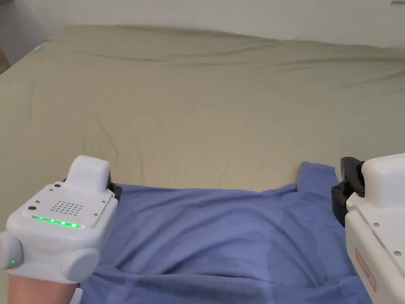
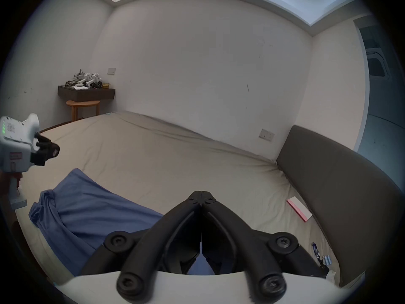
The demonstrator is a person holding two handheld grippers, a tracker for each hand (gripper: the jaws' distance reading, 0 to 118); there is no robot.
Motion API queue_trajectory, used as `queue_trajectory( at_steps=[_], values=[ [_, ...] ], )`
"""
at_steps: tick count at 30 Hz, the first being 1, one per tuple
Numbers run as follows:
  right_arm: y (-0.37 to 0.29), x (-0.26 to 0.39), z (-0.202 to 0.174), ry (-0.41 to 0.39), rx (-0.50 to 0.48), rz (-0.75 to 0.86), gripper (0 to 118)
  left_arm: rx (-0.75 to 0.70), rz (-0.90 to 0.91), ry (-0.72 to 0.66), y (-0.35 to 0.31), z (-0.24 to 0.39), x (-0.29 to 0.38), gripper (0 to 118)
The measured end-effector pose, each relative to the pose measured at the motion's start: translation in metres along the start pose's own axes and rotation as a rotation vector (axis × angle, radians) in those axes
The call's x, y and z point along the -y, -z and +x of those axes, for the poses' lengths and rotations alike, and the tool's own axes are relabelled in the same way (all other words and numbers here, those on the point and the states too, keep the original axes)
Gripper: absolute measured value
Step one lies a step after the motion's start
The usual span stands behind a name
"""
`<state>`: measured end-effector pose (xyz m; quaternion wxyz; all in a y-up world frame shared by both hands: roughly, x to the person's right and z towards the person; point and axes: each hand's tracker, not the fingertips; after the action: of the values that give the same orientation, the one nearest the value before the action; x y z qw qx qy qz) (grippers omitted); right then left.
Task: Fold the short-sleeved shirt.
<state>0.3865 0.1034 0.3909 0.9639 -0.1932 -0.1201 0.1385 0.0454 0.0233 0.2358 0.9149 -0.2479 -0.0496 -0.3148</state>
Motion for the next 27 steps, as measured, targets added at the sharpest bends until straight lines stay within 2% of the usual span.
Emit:
queue_trajectory(
  at_steps=[1,3,4,6,10,12,14,15,16,17,18,20,21,22,23,27],
  values=[
    [0.005,0.003,0.003,0.005,0.003,-0.011,2,-0.002,-0.05,0.004,0.017,-0.001,0.006,20],
    [0.015,0.01,0.011,0.007,0.013,-0.036,2,0.013,-0.158,-0.032,0.059,-0.009,0.017,80],
    [0.021,0.014,0.014,0.005,0.02,-0.049,2,0.223,-0.222,-0.292,0.088,-0.005,0.025,99],
    [0.032,0.021,0.023,0.008,0.023,-0.087,2,0.262,-0.266,-0.345,0.124,-0.013,0.032,100],
    [0.051,0.036,0.035,0.016,0.042,-0.158,2,0.245,-0.301,-0.415,0.177,-0.02,0.034,110],
    [0.057,0.042,0.04,0.029,0.047,-0.187,2,0.279,-0.334,-0.443,0.198,-0.02,0.034,108],
    [0.061,0.046,0.045,0.045,0.046,-0.213,2,0.292,-0.408,-0.433,0.205,-0.009,0.034,78],
    [0.062,0.048,0.046,0.05,0.047,-0.22,2,0.295,-0.435,-0.416,0.207,-0.004,0.036,75],
    [0.064,0.049,0.048,0.055,0.048,-0.227,2,0.36,-0.4,-0.438,0.204,-0.001,0.039,73],
    [0.065,0.049,0.049,0.058,0.049,-0.232,2,0.301,-0.354,-0.475,0.193,0.001,0.036,71],
    [0.065,0.05,0.05,0.06,0.049,-0.236,2,0.306,-0.373,-0.455,0.19,0.003,0.033,65],
    [0.071,0.049,0.053,0.062,0.045,-0.247,2,0.389,-0.344,-0.43,0.186,0.012,0.026,28],
    [0.075,0.048,0.054,0.062,0.042,-0.251,2,0.388,-0.344,-0.374,0.181,0.012,0.023,12],
    [0.078,0.047,0.055,0.061,0.04,-0.254,2,0.343,-0.342,-0.314,0.178,0.014,0.018,4],
    [0.082,0.046,0.058,0.06,0.038,-0.257,2,0.324,-0.334,-0.267,0.172,0.013,0.013,4],
    [0.1,0.042,0.074,0.111,0.021,-0.285,3,0.304,-0.204,-0.296,0.131,-0.001,-0.001,4]
  ],
)
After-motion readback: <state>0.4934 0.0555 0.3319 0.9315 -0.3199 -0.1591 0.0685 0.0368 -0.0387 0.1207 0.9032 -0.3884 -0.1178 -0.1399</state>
